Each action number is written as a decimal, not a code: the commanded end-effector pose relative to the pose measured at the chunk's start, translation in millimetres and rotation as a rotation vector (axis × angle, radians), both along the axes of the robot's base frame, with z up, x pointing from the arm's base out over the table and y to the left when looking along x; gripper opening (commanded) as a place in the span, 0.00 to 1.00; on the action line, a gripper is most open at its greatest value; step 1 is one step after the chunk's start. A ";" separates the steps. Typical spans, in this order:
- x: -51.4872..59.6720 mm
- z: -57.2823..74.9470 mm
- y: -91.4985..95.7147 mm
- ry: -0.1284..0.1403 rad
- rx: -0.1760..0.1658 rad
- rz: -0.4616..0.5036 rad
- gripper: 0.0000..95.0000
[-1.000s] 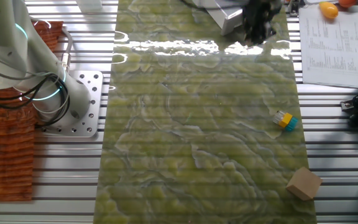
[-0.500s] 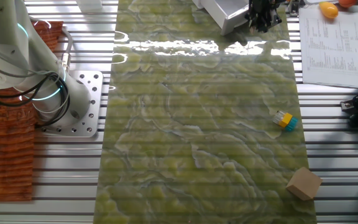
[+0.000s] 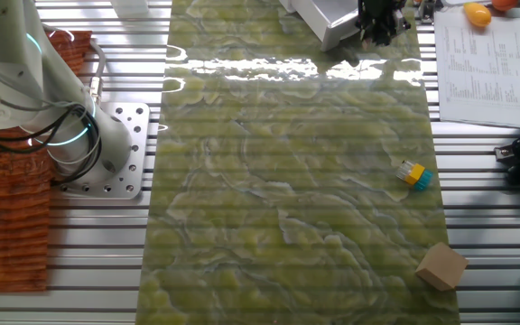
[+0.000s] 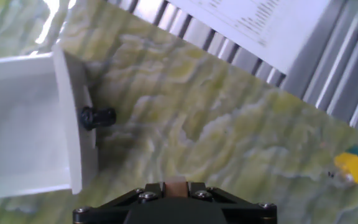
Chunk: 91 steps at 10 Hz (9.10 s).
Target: Put things in the drawer
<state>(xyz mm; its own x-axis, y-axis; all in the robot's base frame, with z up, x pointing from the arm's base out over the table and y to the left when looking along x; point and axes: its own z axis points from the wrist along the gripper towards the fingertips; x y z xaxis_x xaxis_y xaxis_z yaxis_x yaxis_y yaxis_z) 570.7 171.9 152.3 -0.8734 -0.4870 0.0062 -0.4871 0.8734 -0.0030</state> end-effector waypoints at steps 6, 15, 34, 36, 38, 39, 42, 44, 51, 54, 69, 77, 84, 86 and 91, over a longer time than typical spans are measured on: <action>-37.8 -10.0 90.1 -0.021 0.028 -0.152 0.00; -51.4 -15.2 129.4 -0.040 0.067 -0.118 0.00; -28.7 -43.6 148.0 -0.039 0.086 0.070 0.40; -28.5 -42.1 148.2 -0.031 0.083 0.103 0.40; -15.9 -29.9 121.3 0.005 0.063 0.210 0.40; -10.6 -26.0 105.4 0.007 0.063 0.227 0.40; -3.9 -20.3 76.3 0.018 0.024 0.251 0.00; -2.9 -21.7 68.5 0.015 0.024 0.234 0.00; -5.2 -44.1 49.4 0.027 0.083 0.157 0.00; -8.0 -48.3 51.3 0.025 0.093 0.142 0.00; -10.8 -89.2 43.2 0.101 0.043 0.064 0.00; -12.6 -103.4 63.7 0.084 0.106 0.097 0.00; -17.9 -98.9 79.8 0.093 0.111 0.132 0.00; -16.9 -97.6 77.3 0.087 0.104 0.182 0.00; 0.6 -85.8 48.7 0.033 0.080 0.505 0.20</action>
<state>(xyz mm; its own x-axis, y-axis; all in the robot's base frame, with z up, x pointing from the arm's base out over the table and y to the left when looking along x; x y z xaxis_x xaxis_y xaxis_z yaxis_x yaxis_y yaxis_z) 565.7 229.0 62.4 -0.6252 -0.7804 -0.0054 -0.7767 0.6215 0.1018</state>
